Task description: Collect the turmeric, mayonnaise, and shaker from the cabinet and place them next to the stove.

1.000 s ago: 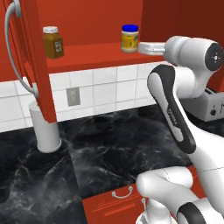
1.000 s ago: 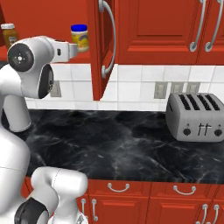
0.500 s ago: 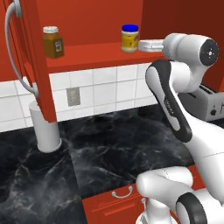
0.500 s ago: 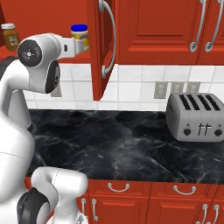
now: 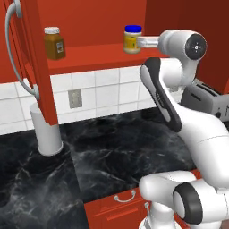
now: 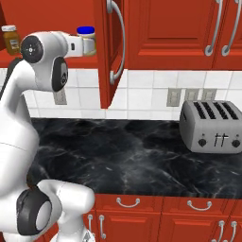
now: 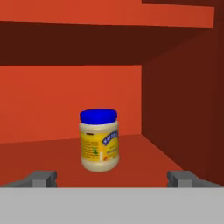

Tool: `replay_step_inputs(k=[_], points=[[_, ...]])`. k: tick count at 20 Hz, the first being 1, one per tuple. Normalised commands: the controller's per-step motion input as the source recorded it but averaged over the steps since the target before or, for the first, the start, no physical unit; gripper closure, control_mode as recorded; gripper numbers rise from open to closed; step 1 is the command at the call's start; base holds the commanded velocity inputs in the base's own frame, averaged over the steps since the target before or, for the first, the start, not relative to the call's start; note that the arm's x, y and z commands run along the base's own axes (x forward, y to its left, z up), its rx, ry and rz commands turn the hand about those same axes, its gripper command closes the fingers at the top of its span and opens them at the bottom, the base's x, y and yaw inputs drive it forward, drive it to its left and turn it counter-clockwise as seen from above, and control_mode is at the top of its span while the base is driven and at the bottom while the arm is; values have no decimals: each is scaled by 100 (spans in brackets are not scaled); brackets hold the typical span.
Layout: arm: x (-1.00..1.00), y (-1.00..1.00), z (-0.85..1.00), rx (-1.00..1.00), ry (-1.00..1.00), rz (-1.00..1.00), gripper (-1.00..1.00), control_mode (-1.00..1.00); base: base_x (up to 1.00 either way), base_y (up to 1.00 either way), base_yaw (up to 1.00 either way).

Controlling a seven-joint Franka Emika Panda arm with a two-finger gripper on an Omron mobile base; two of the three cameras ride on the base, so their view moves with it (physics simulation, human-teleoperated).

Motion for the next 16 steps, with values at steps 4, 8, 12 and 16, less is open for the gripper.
replay_step_inputs(k=[4,8,12,16], points=[[29,13,12,-2,0,-14,-100,-100,0,0,0],[24,24,11,-4,0,-14,-100,-100,0,0,0],[22,31,2,-6,0,-12,-100,-100,0,0,0],[22,20,0,-1,0,-5,-100,-100,0,0,0]])
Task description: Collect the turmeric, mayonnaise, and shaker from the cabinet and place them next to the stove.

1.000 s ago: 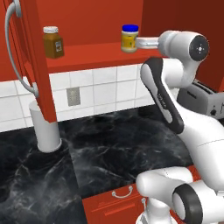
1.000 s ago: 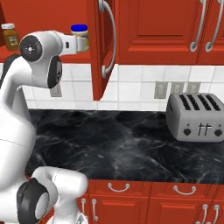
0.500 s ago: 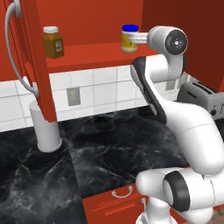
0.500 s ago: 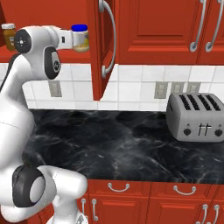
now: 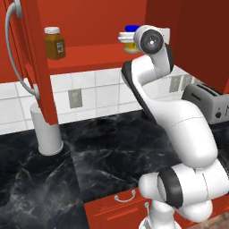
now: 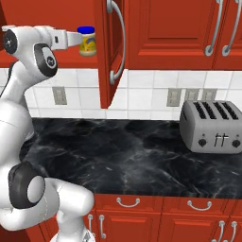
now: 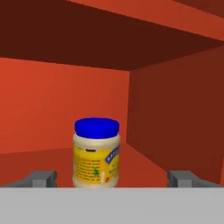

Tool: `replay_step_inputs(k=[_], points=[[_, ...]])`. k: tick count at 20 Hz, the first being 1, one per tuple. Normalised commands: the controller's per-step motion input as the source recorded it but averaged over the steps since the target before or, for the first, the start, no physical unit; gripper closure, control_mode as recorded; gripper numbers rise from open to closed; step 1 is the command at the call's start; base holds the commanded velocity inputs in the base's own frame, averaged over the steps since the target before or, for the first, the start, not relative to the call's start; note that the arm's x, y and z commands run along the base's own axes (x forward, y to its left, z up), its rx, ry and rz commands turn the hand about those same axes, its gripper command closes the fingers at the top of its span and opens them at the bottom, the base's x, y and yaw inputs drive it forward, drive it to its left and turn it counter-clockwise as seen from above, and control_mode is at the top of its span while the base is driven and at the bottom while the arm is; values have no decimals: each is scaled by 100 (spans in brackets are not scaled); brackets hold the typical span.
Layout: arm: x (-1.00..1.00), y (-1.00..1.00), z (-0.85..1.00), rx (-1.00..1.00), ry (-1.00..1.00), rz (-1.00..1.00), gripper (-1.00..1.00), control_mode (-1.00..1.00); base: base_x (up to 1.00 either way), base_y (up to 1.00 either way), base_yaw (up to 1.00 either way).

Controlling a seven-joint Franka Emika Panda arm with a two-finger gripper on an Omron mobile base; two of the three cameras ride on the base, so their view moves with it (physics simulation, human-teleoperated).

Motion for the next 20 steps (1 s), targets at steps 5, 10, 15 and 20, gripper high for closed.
replay_step_inputs(k=[5,10,15,20], points=[[27,8,0,0,0,-1,-100,-100,0,0,0],[33,0,0,1,0,0,-100,-100,0,0,0],[34,0,0,4,0,2,-100,-100,0,0,0],[24,0,0,3,0,1,-100,-100,0,0,0]])
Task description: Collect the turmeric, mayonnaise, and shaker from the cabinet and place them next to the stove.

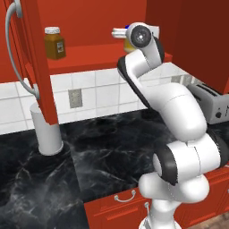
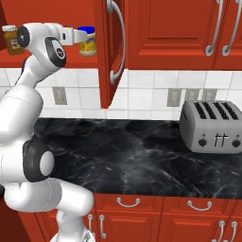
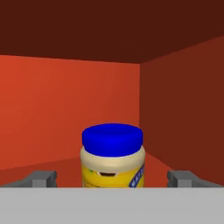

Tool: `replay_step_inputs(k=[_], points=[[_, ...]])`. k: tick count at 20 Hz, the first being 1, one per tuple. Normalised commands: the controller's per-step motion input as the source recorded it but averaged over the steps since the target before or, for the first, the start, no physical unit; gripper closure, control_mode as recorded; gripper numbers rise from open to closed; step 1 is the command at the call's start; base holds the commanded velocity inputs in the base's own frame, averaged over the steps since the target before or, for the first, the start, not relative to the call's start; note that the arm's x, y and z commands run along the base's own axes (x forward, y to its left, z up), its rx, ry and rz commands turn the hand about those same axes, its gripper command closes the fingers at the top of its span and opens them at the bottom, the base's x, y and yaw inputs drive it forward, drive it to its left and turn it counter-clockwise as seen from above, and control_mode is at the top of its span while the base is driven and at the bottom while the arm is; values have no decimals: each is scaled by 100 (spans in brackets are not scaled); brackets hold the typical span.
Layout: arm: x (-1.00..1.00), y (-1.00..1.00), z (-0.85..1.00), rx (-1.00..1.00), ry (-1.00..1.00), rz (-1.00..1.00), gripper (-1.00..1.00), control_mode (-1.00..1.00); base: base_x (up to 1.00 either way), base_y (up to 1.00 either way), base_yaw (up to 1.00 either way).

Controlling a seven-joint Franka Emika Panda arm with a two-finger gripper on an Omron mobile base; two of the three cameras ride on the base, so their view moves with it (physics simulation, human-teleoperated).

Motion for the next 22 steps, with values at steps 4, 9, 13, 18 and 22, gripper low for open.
replay_step_inputs(k=[4,9,13,18,22], points=[[17,-2,0,3,-1,0,-100,-100,0,0,0],[12,-2,0,1,0,0,-100,-100,0,0,0],[18,0,0,0,0,0,-100,-100,0,0,0],[23,0,0,0,0,0,-100,-100,0,0,0],[23,0,0,0,0,0,-100,-100,0,0,0]])
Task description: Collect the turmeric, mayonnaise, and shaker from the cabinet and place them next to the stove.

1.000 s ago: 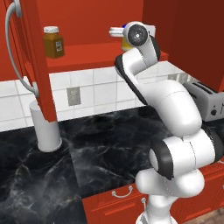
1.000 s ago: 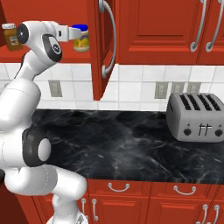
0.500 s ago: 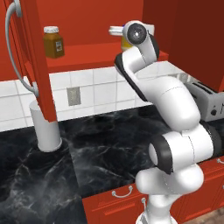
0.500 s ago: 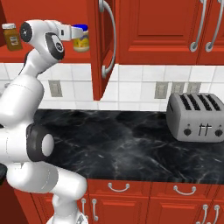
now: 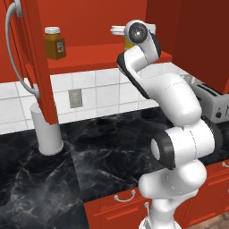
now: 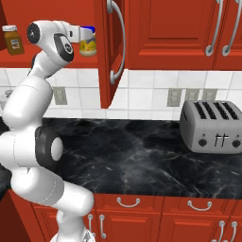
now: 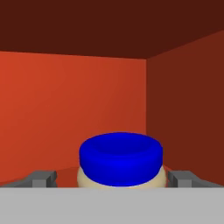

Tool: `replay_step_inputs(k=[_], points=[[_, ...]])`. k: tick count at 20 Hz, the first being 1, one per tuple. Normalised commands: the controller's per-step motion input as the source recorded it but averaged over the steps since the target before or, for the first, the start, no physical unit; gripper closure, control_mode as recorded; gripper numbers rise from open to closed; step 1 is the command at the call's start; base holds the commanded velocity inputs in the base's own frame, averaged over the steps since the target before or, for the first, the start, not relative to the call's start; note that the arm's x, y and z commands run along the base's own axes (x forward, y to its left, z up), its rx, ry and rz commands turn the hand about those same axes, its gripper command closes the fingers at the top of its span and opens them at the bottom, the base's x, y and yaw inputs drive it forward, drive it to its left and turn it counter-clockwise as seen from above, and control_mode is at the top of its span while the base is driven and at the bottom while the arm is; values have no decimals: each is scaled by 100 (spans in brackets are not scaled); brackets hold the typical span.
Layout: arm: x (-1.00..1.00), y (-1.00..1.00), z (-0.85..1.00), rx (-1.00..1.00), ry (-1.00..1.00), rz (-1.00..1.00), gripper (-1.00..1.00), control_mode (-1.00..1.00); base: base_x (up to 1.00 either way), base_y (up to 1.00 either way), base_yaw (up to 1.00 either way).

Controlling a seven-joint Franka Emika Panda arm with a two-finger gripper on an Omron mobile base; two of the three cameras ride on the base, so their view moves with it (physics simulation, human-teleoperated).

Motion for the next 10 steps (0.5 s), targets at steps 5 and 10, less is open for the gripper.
replay_step_inputs(k=[5,10], points=[[18,-3,0,0,0,0,-100,-100,0,0,0],[11,-10,0,0,0,0,-100,-100,0,0,0]])
